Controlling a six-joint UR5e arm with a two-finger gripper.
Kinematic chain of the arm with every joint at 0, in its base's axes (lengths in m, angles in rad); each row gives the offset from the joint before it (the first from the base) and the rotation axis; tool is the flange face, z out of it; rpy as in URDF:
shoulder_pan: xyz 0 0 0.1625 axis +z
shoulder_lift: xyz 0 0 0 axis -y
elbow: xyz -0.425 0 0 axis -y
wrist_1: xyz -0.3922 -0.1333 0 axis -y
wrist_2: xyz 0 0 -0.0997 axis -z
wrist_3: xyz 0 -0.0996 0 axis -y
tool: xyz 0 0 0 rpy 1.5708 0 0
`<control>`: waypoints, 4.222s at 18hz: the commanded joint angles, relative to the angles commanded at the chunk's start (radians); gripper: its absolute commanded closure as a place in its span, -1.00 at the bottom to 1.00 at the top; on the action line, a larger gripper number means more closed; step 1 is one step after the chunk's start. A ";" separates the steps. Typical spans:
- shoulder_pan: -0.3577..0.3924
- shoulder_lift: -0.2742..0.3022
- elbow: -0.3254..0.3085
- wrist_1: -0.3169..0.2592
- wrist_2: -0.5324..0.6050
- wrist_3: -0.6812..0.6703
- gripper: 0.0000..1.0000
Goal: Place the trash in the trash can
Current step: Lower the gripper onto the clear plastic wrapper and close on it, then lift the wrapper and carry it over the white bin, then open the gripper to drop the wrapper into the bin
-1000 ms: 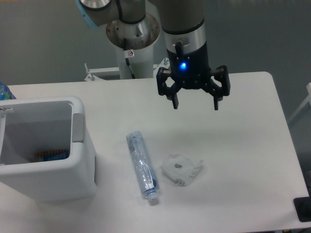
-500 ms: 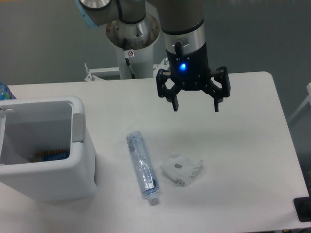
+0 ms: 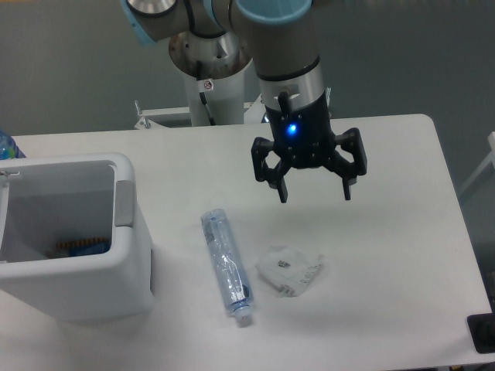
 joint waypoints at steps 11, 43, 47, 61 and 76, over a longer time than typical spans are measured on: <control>0.009 -0.112 -0.111 0.009 -0.002 0.620 -1.00; -0.015 -0.264 -0.094 0.040 -0.005 0.545 1.00; -0.005 -0.197 -0.060 0.037 -0.066 0.530 1.00; 0.068 0.033 0.034 0.038 -0.563 -0.172 1.00; -0.205 0.193 -0.046 0.040 -0.634 -0.482 1.00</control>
